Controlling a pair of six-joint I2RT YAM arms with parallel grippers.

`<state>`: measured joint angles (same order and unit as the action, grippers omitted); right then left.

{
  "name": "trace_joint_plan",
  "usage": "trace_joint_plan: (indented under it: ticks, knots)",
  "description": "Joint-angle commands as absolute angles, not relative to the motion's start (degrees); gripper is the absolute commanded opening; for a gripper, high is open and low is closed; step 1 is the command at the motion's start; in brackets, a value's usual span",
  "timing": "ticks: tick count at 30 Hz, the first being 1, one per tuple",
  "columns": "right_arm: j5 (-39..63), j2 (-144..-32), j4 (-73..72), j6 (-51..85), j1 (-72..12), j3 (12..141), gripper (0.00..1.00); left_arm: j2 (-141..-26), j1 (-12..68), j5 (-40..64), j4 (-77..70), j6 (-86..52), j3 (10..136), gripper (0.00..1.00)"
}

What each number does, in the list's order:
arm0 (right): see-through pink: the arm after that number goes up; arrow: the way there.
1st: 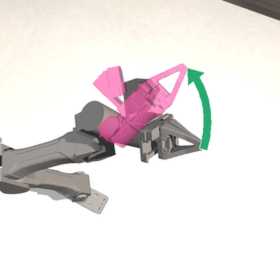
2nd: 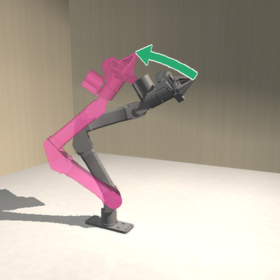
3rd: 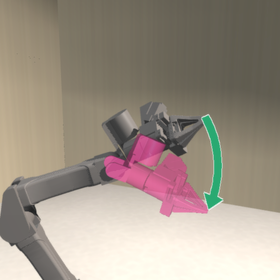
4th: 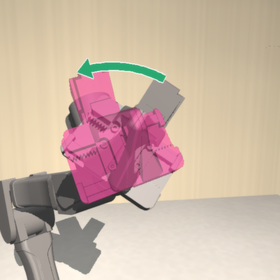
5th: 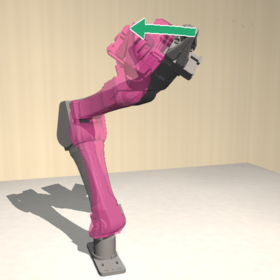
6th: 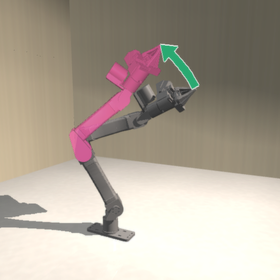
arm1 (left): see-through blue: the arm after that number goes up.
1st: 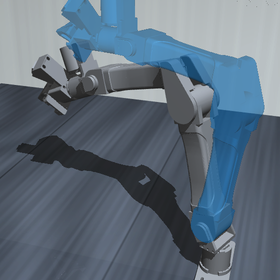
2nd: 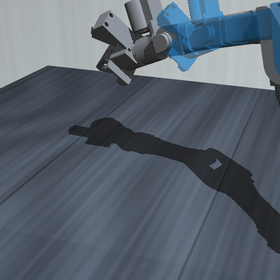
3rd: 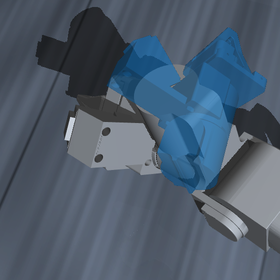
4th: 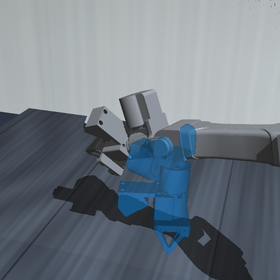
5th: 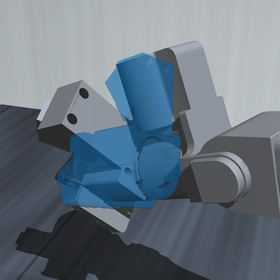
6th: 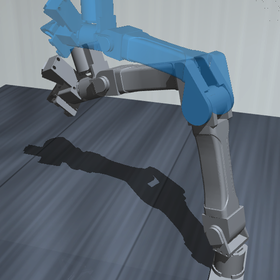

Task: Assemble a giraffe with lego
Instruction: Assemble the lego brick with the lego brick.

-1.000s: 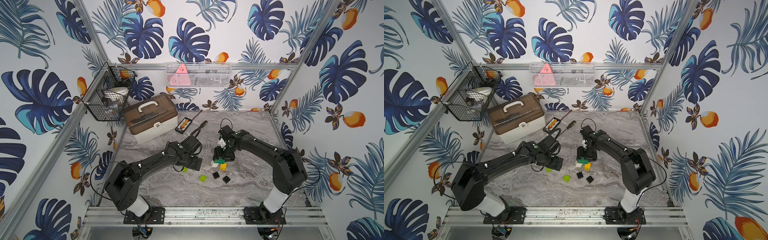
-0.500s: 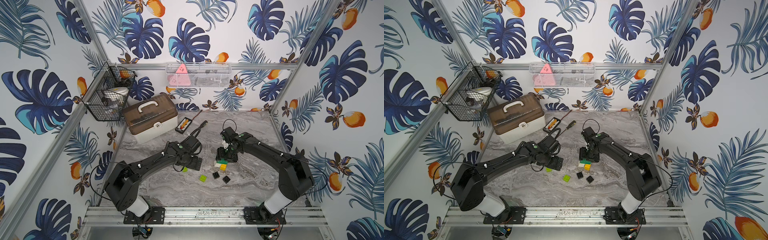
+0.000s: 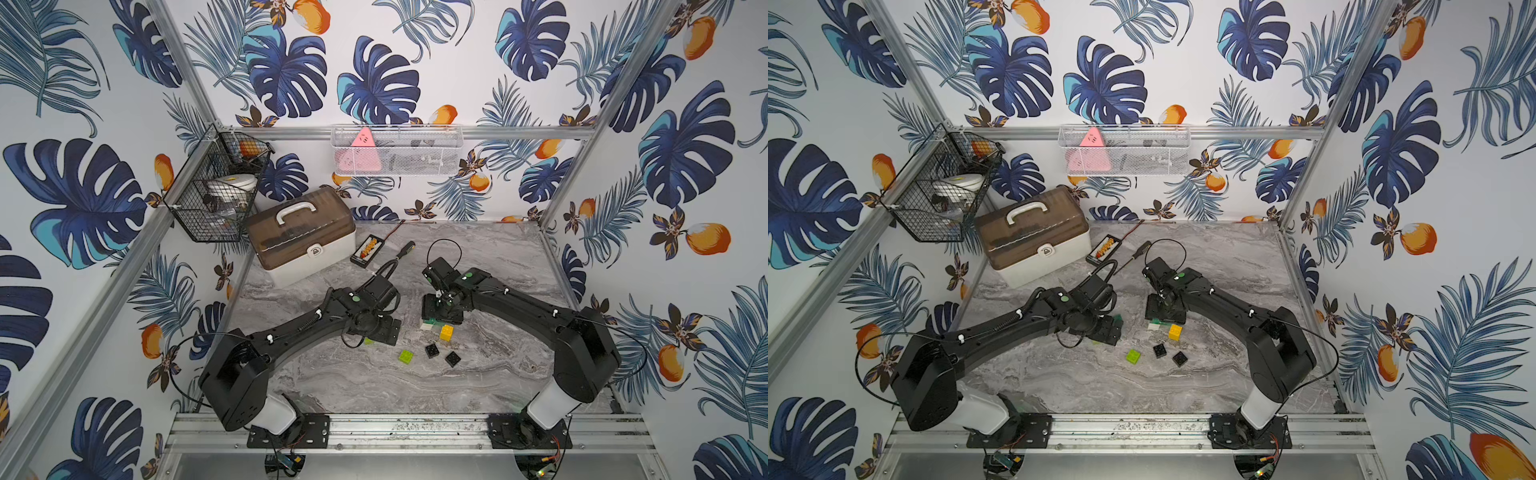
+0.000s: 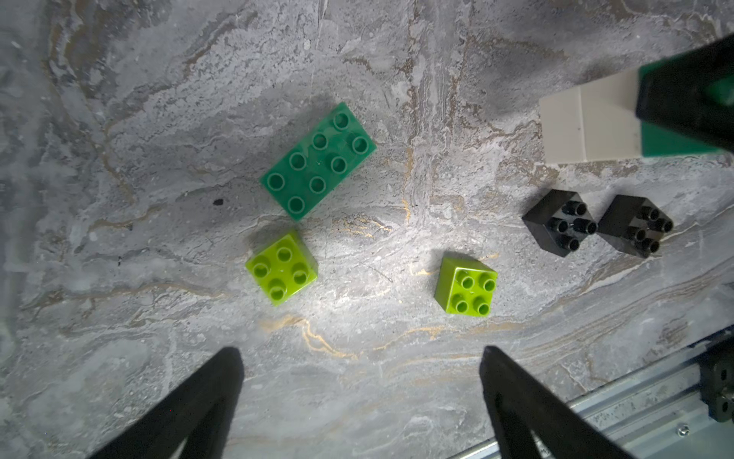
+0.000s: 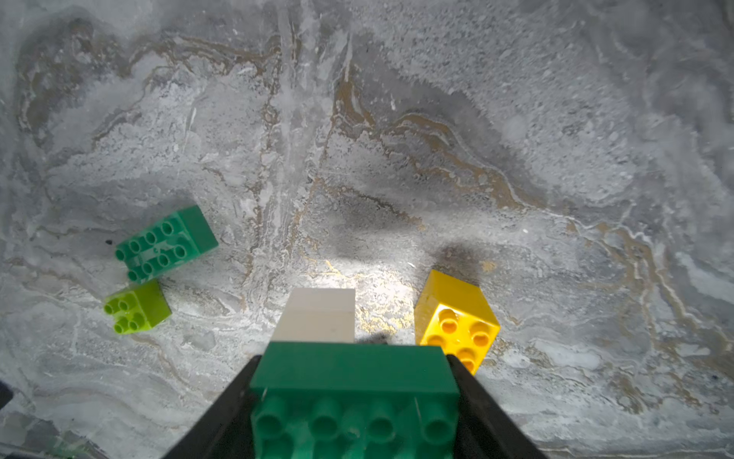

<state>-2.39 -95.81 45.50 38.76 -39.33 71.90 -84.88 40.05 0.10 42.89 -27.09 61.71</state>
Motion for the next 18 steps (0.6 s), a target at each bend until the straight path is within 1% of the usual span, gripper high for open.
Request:
trace_joint_plan:
  ticks: [1,3,10,18]
  knots:
    - [-5.14,-96.49,45.46,41.47,-39.41,71.98,0.58,-83.79,40.08,-0.79,42.72,-26.46,61.49,0.98]
    - [-5.55,-97.33,45.52,42.29,-39.70,72.31,0.57,-83.45,40.15,-0.79,42.93,-26.28,61.38,0.98]
    - [-7.06,-99.38,45.48,44.35,-40.94,73.30,0.57,-81.84,40.08,-0.63,43.46,-25.59,60.74,0.98]
    - [-8.57,-99.06,45.77,46.79,-41.58,71.75,0.56,-81.30,40.12,-0.27,44.00,-24.76,60.58,0.98]
